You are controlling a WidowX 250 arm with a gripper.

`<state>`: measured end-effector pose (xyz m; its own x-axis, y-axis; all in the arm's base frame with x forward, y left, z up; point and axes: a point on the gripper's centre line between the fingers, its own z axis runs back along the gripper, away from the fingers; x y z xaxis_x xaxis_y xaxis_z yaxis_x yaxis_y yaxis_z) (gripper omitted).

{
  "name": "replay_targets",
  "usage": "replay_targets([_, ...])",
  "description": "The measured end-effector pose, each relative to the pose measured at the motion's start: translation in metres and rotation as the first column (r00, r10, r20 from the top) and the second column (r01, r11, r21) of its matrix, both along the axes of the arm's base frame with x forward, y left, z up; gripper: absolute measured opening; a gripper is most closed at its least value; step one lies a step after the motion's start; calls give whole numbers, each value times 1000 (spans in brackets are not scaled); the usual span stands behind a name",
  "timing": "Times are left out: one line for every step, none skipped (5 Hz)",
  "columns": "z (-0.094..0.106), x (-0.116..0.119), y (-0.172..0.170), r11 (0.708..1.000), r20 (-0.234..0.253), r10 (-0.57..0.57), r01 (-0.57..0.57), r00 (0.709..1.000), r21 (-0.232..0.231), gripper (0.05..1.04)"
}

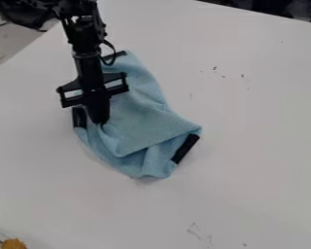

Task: Unfold the cloth from the bottom left to the top right

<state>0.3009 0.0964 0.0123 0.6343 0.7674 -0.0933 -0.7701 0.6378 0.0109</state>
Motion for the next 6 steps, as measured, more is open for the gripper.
replay_targets([6, 2, -2, 1000, -14, -22, 22, 1000, -6, 64])
replay_targets([14, 5, -8, 998, -42, -63, 63, 997, -7, 64])
replay_targets([38, 13, -15, 996, -17, -85, 85, 996, 17, 64])
replay_targets([57, 28, -31, 992, 11, -124, 124, 992, 36, 64])
replay_targets([73, 45, -49, 986, 46, -162, 159, 986, 57, 63])
replay_targets([98, 68, -67, 976, 119, -211, 203, 970, 74, 63])
